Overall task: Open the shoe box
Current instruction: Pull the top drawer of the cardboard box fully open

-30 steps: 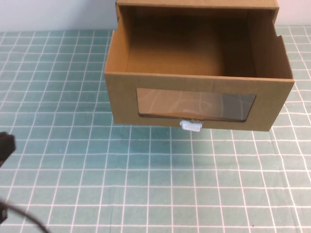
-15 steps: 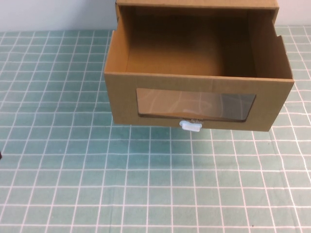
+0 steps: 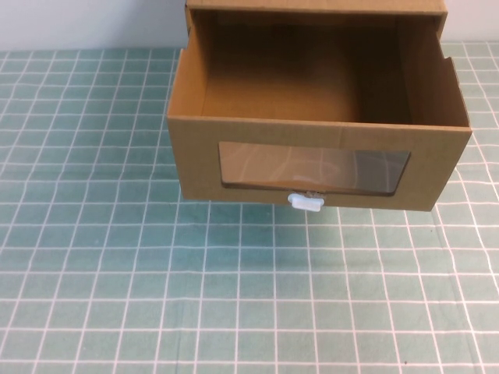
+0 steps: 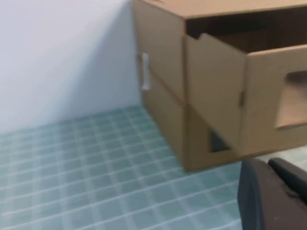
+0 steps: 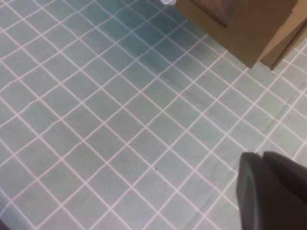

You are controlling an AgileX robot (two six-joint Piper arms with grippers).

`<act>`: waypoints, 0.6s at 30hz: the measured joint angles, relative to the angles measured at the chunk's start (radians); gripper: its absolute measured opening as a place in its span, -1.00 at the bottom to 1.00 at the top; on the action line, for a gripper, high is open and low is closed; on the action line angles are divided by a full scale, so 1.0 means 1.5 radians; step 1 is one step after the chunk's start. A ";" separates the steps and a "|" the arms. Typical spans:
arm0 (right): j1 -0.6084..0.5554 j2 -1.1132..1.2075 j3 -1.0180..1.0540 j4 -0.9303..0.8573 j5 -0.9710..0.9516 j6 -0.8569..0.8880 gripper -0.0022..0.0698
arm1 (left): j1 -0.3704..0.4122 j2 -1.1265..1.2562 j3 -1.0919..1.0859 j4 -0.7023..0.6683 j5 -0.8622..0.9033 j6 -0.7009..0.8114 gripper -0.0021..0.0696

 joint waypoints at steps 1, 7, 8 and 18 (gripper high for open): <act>0.000 0.000 0.000 0.002 0.000 0.000 -0.98 | 0.000 -0.023 0.020 0.015 -0.015 0.000 -0.96; 0.000 0.000 0.000 0.010 0.000 0.000 -0.98 | 0.000 -0.090 0.179 0.181 -0.132 -0.036 -0.96; 0.000 0.000 0.000 0.012 0.000 0.000 -0.98 | 0.000 -0.091 0.198 0.191 -0.139 -0.049 -0.96; 0.000 0.000 0.000 0.013 0.000 0.000 -0.98 | 0.000 -0.094 0.282 0.217 -0.082 -0.155 -0.96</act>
